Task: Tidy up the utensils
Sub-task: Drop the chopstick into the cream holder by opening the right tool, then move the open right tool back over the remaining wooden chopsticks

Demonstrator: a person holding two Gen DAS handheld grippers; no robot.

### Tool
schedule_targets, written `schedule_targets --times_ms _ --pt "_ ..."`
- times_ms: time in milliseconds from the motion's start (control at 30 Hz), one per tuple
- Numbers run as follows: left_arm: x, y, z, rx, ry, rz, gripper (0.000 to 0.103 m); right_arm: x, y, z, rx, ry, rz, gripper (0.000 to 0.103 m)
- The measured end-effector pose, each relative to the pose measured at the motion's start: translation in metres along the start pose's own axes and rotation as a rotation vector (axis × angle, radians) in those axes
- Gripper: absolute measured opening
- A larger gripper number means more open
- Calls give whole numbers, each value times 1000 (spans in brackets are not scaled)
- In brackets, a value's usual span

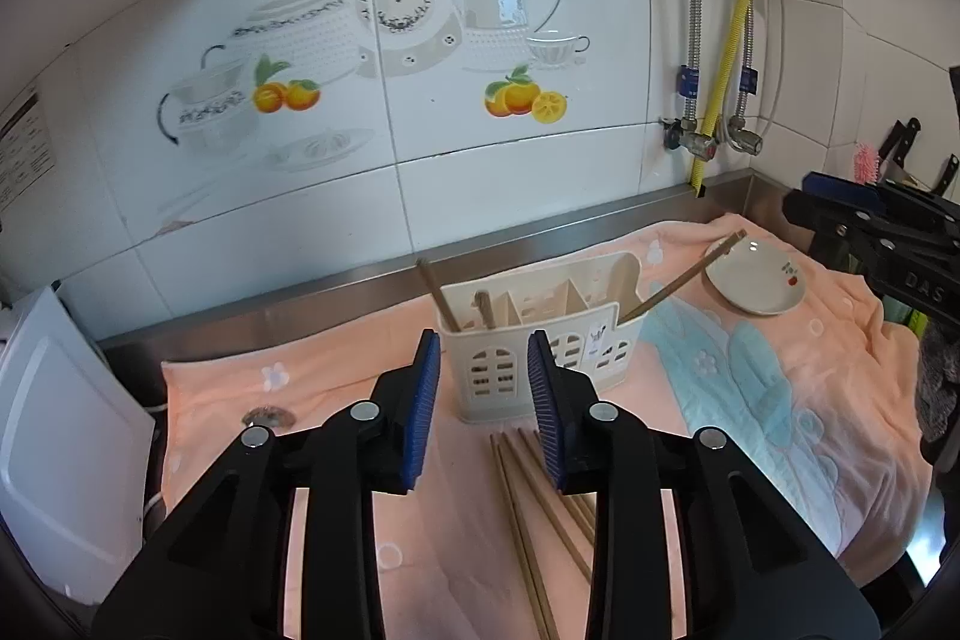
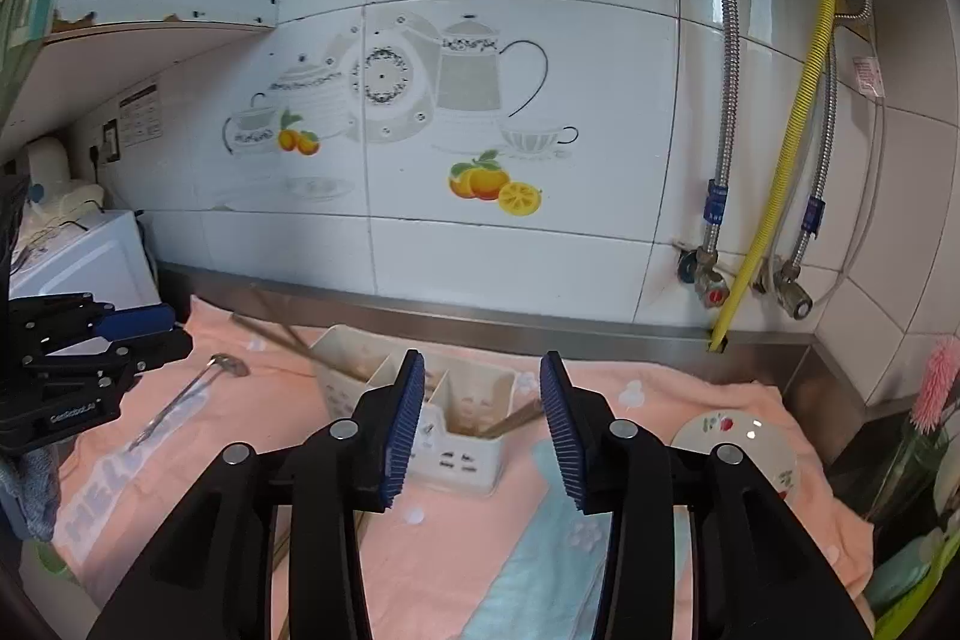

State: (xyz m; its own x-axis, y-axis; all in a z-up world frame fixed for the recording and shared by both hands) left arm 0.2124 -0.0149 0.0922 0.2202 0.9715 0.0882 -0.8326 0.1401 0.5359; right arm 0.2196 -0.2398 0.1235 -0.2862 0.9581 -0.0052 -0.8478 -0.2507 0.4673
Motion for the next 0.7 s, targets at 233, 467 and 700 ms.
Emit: schedule_targets --times_ms 233,467,700 --pt "4 15 -26 -11 15 23 45 15 18 -34 0 4 15 47" --pt "10 20 -57 2 45 32 51 30 19 -68 37 -12 39 54" --pt "14 19 -89 25 79 35 55 45 17 -93 62 -3 37 58"
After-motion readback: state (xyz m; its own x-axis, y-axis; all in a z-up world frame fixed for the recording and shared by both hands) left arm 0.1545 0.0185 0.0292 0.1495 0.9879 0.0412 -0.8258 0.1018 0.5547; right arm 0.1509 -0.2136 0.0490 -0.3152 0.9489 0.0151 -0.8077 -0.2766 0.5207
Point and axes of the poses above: each gripper's, at about its wrist camera, not at the fingertips, and y roughly against the way its jaws point, x to its left, z to its top, the point moved 1 cm from there along -y, roughly the way its jaws point, and after that the axes turned 2 degrees about z, right-handed, at the moved point
